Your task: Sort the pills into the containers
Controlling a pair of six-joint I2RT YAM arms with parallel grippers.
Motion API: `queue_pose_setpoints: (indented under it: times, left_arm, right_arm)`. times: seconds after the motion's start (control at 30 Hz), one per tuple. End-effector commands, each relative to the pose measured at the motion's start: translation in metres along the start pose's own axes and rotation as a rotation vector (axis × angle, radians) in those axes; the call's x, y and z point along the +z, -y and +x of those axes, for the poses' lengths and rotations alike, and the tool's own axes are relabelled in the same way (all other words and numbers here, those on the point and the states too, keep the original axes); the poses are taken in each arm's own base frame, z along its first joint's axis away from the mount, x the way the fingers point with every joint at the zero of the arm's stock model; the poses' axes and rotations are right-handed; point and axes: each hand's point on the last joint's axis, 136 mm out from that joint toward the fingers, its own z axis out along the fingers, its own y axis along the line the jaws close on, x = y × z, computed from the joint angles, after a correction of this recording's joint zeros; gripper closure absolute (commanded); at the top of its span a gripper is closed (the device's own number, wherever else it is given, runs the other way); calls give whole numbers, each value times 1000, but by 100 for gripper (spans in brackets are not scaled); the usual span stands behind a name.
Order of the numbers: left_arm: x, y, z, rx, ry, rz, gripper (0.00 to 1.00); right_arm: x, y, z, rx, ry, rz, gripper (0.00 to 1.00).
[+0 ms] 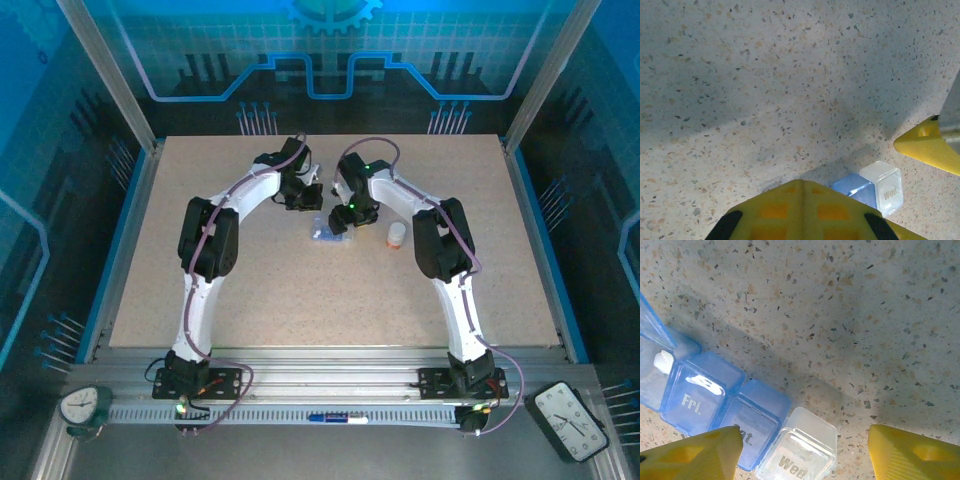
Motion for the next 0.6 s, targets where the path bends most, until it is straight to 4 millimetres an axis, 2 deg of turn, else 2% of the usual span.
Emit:
queue_pose_setpoints:
  times: [0.0, 0.57]
  left_arm:
    - [0, 9, 13, 15, -48, 46, 100]
    - [-10, 18, 35, 19, -74, 78, 100]
  right_arm:
    - [15, 8, 19, 36, -75, 14, 31]
    - [13, 8, 20, 58, -82, 11, 32]
